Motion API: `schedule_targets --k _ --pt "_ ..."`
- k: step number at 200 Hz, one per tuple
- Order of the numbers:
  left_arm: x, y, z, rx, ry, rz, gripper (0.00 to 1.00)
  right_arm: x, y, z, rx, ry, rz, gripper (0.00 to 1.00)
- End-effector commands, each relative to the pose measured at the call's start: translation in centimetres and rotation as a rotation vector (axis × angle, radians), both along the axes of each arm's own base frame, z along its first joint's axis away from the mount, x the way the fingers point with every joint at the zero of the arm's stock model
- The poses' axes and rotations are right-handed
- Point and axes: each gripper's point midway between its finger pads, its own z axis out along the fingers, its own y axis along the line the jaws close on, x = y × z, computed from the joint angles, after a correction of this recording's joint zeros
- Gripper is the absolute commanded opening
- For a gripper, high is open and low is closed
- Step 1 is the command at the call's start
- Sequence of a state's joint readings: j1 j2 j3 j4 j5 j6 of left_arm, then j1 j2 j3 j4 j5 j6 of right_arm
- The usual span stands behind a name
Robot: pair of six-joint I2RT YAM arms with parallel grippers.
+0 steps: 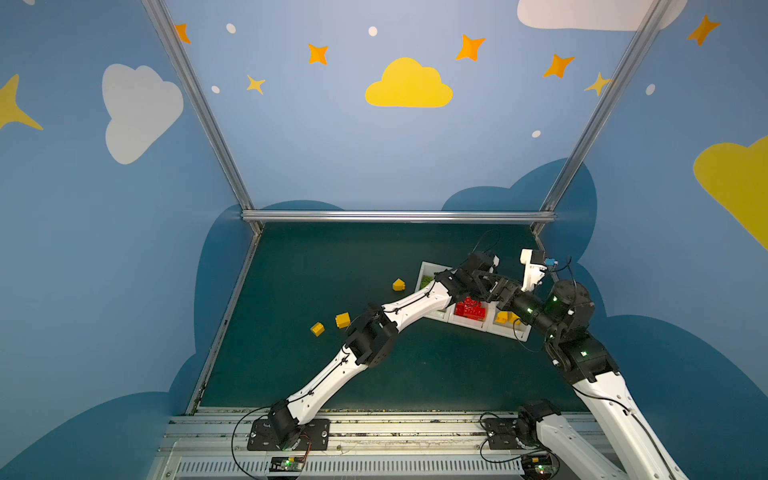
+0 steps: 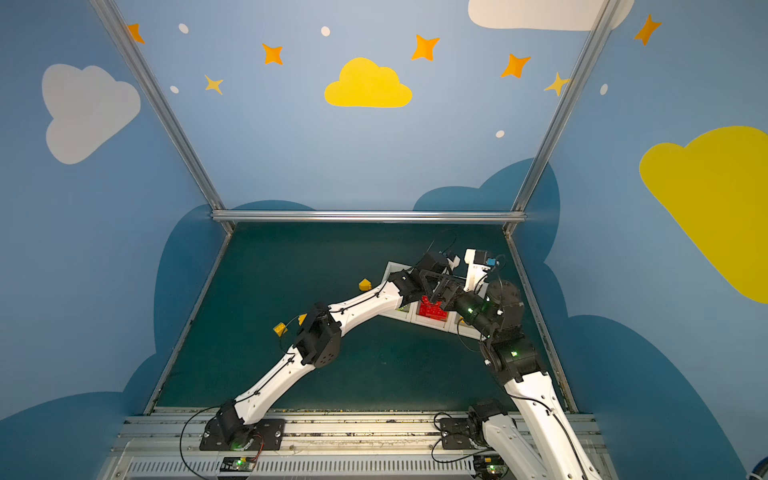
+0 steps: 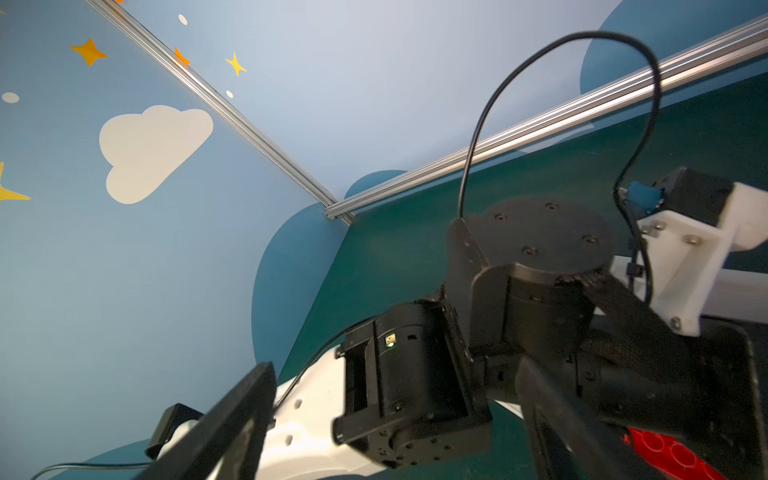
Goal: Sort the legos into containers by color
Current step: 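Withdraw the left gripper while the right gripper reaches toward the loose yellow bricks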
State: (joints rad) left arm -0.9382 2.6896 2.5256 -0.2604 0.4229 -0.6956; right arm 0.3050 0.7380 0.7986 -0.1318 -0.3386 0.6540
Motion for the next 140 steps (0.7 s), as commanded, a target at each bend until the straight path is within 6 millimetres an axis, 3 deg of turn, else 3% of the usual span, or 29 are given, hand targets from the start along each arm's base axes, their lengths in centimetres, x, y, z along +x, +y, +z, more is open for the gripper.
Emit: schedule_targets --k 1,46,90,116,122,131,140 --pt "-0.1 -0.1 -0.2 0.009 0.014 -0.016 0.22 -0.5 -0.1 1.6 0.012 -0.037 0.002 0.88" --pt "0.1 0.0 0.0 0.019 -0.001 -0.008 0.35 -0.6 -0.4 1.5 0.006 -0.034 -0.011 0.88" --pt "0.2 0.9 1.8 0.041 -0.037 -0.001 0.45 -1.3 -0.7 1.8 -0.038 -0.029 -0.012 0.88" --pt "0.2 2.6 3.4 0.063 -0.059 0.045 0.46 -1.4 -0.9 1.8 -0.067 -0.016 -0.021 0.88" --pt "0.2 3.3 2.9 0.075 -0.063 0.062 0.47 -1.3 -0.9 1.8 -0.077 -0.010 -0.023 0.88" --pt "0.1 4.3 4.2 0.057 -0.094 0.088 0.47 -1.2 -1.1 1.8 -0.097 -0.005 -0.030 0.88" --pt "0.0 5.6 4.1 0.057 -0.119 0.121 0.48 -1.1 -1.2 1.8 -0.120 -0.003 -0.036 0.88"
